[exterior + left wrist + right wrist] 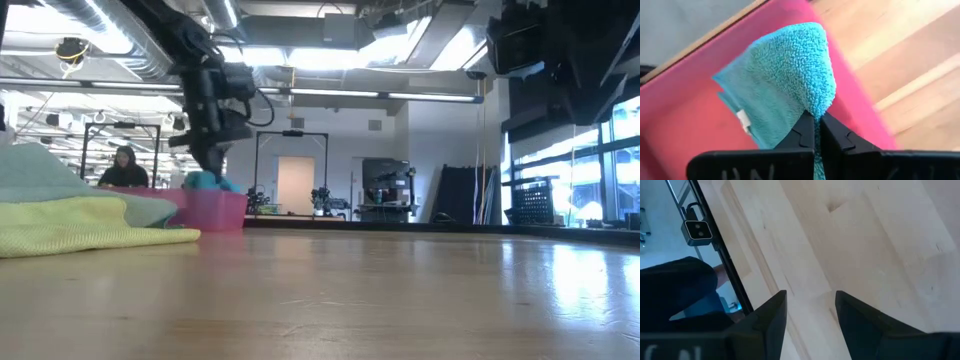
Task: Fold microfiber towels
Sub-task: Put the blue folded microfiber towel into the pink bin
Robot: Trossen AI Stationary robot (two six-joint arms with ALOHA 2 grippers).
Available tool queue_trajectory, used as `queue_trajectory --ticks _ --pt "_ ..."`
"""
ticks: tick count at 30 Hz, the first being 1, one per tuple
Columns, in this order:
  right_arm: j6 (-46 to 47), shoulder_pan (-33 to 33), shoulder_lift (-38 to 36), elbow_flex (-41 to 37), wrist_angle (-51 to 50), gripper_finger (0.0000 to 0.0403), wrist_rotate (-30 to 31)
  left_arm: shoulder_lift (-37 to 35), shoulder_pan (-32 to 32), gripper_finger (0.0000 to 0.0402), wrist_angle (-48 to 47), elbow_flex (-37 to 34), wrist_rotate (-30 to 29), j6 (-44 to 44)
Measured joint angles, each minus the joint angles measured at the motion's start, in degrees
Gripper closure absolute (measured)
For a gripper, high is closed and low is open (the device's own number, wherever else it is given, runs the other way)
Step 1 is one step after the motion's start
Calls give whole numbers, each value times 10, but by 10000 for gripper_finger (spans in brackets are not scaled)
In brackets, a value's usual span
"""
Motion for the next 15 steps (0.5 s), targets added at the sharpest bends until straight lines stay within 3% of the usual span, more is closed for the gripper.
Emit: queue_trajectory --ticks 8,15 --pt "8 0 0 0 2 231 14 -23 7 401 0 -1 27 30" --pt "9 -1 0 0 3 231 49 -123 51 401 92 0 124 41"
